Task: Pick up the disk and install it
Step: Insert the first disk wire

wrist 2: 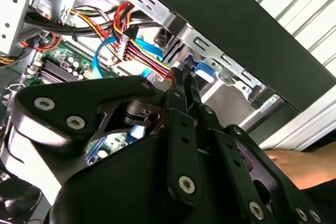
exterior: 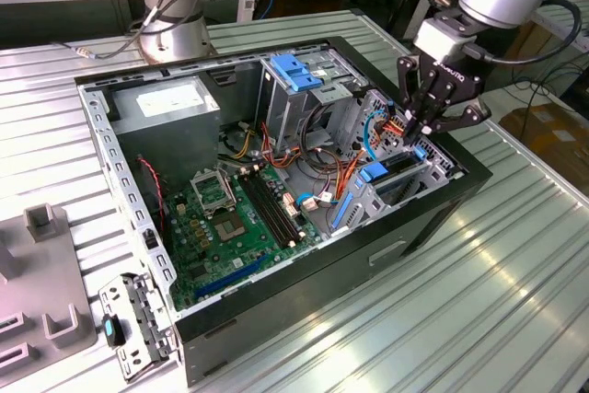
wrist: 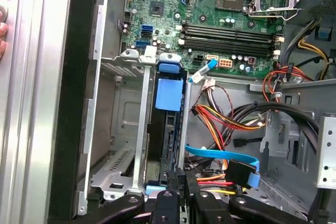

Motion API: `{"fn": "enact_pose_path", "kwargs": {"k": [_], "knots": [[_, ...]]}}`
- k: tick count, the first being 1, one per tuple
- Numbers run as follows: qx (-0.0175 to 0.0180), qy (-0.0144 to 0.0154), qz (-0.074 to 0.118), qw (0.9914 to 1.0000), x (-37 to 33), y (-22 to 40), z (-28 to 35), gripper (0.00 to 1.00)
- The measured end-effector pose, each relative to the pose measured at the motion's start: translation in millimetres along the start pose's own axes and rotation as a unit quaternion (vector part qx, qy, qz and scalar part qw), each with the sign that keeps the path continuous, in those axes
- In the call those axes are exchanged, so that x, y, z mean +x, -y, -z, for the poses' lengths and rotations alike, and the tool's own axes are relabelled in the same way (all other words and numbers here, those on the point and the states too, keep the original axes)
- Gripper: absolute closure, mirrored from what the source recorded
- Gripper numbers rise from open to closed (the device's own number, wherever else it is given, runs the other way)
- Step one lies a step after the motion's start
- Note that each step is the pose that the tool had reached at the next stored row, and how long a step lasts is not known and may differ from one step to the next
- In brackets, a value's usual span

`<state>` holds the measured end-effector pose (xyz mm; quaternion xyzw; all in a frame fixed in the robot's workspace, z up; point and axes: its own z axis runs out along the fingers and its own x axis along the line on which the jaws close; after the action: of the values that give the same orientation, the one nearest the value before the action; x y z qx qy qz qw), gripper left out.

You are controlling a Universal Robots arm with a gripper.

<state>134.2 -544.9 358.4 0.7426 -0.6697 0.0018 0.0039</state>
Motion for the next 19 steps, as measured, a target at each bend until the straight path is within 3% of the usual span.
{"fn": "enact_pose_path", "kwargs": {"k": [8, 19], "knots": [[0.0001, 0.0011, -0.001, 1.0, 2.2, -13.3, -2.3, 0.83], [0.0, 0.0013, -0.021, 0.99978, 5.1, -13.6, -7.1, 0.83]]}}
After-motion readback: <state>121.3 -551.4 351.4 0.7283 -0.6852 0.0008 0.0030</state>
